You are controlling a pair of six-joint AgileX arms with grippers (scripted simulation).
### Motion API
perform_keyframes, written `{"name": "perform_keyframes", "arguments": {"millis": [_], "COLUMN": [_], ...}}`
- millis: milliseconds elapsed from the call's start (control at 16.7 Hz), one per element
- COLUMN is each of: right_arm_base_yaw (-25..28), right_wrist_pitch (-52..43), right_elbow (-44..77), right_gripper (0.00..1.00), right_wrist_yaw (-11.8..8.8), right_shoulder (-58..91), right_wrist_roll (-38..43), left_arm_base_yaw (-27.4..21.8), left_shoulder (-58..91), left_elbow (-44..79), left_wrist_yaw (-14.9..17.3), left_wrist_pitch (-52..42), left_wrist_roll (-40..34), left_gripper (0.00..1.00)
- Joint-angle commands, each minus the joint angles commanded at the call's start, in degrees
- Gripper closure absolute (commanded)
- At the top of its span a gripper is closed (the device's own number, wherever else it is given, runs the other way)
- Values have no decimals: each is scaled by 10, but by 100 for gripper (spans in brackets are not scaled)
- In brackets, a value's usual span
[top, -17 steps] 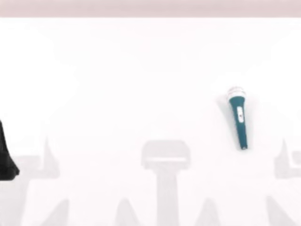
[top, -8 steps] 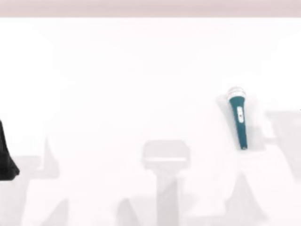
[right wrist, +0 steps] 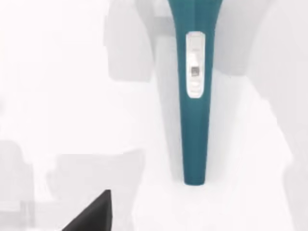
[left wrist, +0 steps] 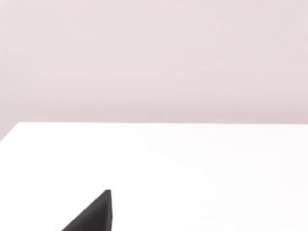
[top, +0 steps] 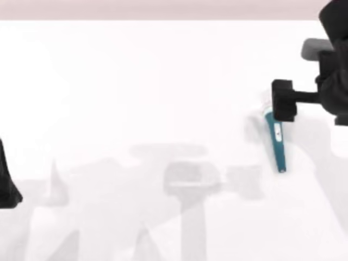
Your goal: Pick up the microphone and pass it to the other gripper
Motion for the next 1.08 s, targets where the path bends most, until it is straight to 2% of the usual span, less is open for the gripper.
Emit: {"name": "perform_keyframes", "arguments": {"millis": [240,480,840,1080], "right_arm_base_yaw": [27,36,34,33], "right_wrist_pitch": [-73,-100,-90,-4], "right_elbow": [89,115,108,71], "right_gripper": [0,0,0,0], "right_wrist_yaw": [7,10,10,10], "right_shoulder": [126,165,169,214], "right_wrist_roll": [27,35,34,32], "left_arm_base_yaw": [0,0,0,0], "left_shoulder": [0,0,0,0], "left_elbow": [0,0,0,0], "left_wrist_yaw": [0,0,0,0], "left_wrist_pitch": [0,0,0,0], "left_wrist_roll": [0,0,0,0], "left_gripper": [0,0,0,0]}}
